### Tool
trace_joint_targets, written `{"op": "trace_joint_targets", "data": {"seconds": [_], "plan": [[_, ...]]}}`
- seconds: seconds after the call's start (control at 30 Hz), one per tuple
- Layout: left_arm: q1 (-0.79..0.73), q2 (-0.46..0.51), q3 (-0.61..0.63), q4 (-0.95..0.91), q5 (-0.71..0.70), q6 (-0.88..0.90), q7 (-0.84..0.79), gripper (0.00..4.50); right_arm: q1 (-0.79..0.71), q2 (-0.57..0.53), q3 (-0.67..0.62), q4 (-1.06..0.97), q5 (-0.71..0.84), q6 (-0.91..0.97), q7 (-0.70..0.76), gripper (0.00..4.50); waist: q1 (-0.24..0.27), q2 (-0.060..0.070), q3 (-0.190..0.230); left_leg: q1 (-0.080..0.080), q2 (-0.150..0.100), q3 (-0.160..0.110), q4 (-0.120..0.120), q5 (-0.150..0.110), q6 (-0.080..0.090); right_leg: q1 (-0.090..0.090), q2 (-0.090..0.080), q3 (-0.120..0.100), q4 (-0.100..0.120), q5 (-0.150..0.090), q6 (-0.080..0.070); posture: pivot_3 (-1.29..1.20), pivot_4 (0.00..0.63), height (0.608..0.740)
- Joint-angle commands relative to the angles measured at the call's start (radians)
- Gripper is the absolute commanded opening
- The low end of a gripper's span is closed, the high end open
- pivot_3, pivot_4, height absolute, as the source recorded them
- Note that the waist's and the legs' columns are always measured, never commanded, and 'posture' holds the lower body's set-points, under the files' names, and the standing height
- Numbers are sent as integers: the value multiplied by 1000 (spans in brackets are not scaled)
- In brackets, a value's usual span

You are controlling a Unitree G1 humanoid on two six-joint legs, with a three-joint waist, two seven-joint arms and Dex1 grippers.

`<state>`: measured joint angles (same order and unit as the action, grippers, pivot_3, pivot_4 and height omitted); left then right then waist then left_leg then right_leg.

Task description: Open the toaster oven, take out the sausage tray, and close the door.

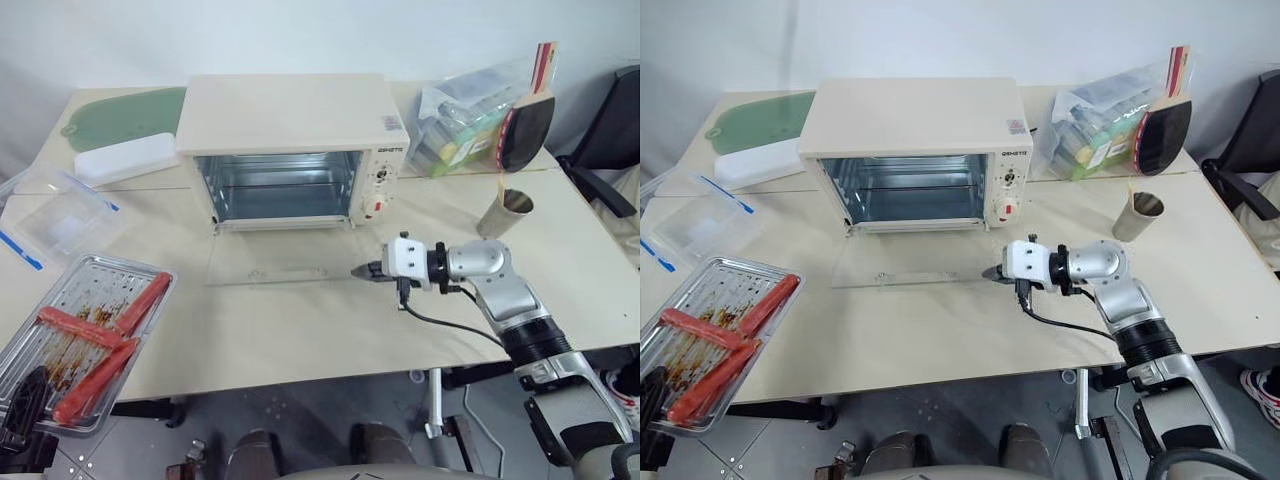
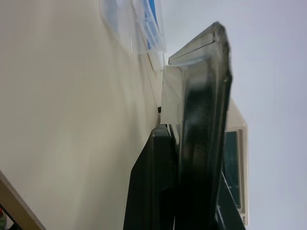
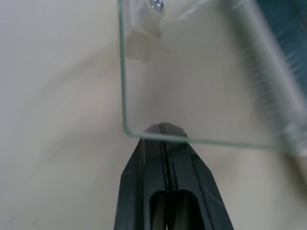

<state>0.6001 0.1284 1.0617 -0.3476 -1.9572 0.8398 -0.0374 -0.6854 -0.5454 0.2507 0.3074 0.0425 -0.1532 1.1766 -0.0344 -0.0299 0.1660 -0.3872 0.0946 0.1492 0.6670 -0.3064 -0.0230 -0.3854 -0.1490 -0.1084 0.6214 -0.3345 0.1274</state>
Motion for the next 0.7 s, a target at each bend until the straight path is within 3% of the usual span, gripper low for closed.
{"op": "trace_joint_targets", "data": {"seconds": [0.03,0.2,0.5,0.7], "plan": [[2,17,29,6,-15,17,-3,0,-56,-19,-63,-88,69,94,2,9,2,0,0,-1,0,0,0,0,0,-1,0,0,0,0,0,0,150,740],[-27,42,-5,23,-15,41,25,0,-179,-30,-105,-46,93,159,-5,9,3,1,1,-4,0,0,1,0,0,-6,0,3,3,0,0,0,150,740],[-99,135,-64,78,-15,110,62,0,-365,-11,-117,200,53,33,-28,9,2,2,1,-4,0,7,0,0,0,-7,0,3,4,0,0,0,150,740],[-130,222,-145,101,-15,187,57,0,-368,-2,-118,165,73,58,-19,9,1,2,1,-4,0,8,-1,0,0,-7,0,3,6,0,0,0,150,740]]}}
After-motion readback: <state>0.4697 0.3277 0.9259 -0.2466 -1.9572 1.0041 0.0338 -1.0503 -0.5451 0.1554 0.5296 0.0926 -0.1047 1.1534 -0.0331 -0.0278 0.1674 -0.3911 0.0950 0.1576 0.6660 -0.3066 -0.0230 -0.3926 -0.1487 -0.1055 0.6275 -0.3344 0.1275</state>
